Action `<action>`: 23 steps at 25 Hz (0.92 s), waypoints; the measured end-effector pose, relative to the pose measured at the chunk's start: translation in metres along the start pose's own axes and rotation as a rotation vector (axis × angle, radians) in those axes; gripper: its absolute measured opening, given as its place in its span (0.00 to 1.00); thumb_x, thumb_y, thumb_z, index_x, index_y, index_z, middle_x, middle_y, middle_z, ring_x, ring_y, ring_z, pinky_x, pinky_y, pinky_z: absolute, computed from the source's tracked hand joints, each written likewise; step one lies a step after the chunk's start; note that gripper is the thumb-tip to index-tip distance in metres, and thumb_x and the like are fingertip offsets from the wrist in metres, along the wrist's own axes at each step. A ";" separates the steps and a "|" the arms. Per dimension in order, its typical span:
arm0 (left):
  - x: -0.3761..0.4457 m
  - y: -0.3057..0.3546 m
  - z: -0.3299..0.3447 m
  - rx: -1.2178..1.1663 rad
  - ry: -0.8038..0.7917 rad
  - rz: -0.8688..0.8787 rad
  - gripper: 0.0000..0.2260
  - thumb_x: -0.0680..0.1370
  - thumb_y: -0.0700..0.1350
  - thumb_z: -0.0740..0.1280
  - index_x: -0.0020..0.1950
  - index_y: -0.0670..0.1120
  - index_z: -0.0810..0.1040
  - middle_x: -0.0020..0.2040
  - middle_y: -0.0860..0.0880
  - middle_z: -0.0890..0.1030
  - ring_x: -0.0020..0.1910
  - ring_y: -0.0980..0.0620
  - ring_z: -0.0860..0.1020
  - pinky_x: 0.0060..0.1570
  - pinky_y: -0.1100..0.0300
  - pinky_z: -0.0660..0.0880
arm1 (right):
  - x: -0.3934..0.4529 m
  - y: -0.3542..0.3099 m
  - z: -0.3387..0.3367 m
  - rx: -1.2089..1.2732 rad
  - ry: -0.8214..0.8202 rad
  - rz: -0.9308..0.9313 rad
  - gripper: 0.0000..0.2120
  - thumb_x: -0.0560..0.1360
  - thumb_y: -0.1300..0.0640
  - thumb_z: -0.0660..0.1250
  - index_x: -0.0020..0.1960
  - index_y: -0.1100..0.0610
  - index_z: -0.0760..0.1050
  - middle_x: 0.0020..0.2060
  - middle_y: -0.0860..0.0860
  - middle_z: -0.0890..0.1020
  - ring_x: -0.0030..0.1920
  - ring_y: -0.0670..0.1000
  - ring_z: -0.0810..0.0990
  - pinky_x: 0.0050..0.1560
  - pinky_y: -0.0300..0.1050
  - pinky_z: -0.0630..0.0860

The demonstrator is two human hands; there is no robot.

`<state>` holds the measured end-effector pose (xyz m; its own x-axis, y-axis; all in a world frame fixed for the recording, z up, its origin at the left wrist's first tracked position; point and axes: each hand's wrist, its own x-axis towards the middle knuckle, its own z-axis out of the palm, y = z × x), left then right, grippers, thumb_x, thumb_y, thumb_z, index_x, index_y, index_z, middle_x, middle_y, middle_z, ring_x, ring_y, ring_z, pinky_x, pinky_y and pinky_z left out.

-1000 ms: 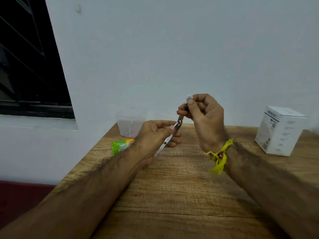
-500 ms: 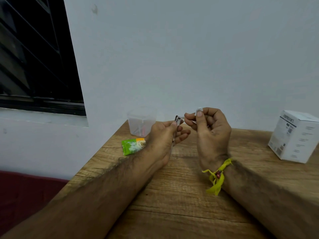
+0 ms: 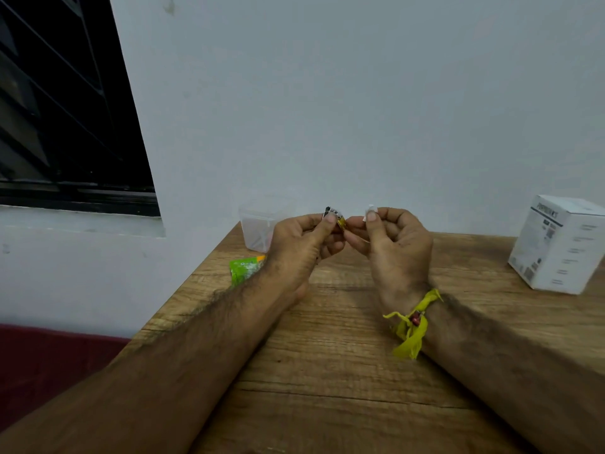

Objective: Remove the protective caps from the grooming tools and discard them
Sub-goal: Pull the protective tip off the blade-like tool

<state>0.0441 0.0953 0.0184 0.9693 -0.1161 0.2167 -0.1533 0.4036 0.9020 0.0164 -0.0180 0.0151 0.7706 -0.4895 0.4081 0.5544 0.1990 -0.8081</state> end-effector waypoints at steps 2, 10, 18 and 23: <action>-0.002 -0.001 0.000 0.057 -0.040 -0.014 0.07 0.80 0.40 0.69 0.51 0.35 0.83 0.43 0.41 0.86 0.39 0.50 0.84 0.38 0.63 0.81 | 0.008 0.004 -0.011 -0.313 -0.049 -0.216 0.02 0.79 0.63 0.69 0.48 0.61 0.78 0.39 0.56 0.85 0.39 0.50 0.86 0.38 0.44 0.84; 0.000 -0.008 -0.001 0.050 -0.112 -0.092 0.09 0.81 0.39 0.66 0.55 0.34 0.82 0.49 0.37 0.85 0.48 0.43 0.85 0.50 0.53 0.83 | 0.026 0.014 -0.036 -0.859 -0.341 -0.829 0.01 0.76 0.65 0.70 0.47 0.62 0.80 0.42 0.53 0.81 0.41 0.51 0.80 0.40 0.50 0.79; -0.001 -0.011 -0.002 0.079 -0.118 -0.093 0.11 0.81 0.37 0.65 0.60 0.33 0.80 0.50 0.37 0.85 0.47 0.45 0.86 0.50 0.52 0.83 | 0.029 0.018 -0.035 -0.940 -0.406 -0.929 0.03 0.78 0.66 0.67 0.48 0.63 0.79 0.42 0.54 0.81 0.42 0.53 0.79 0.43 0.51 0.78; -0.002 -0.006 -0.002 0.038 -0.101 -0.134 0.10 0.80 0.36 0.67 0.58 0.33 0.81 0.48 0.37 0.85 0.45 0.45 0.86 0.47 0.53 0.84 | 0.030 0.018 -0.036 -0.927 -0.437 -0.941 0.04 0.79 0.66 0.66 0.49 0.63 0.80 0.44 0.55 0.81 0.43 0.54 0.79 0.44 0.52 0.79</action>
<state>0.0435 0.0950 0.0115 0.9576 -0.2581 0.1282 -0.0327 0.3444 0.9383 0.0384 -0.0601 -0.0027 0.3584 0.2124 0.9091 0.6378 -0.7668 -0.0723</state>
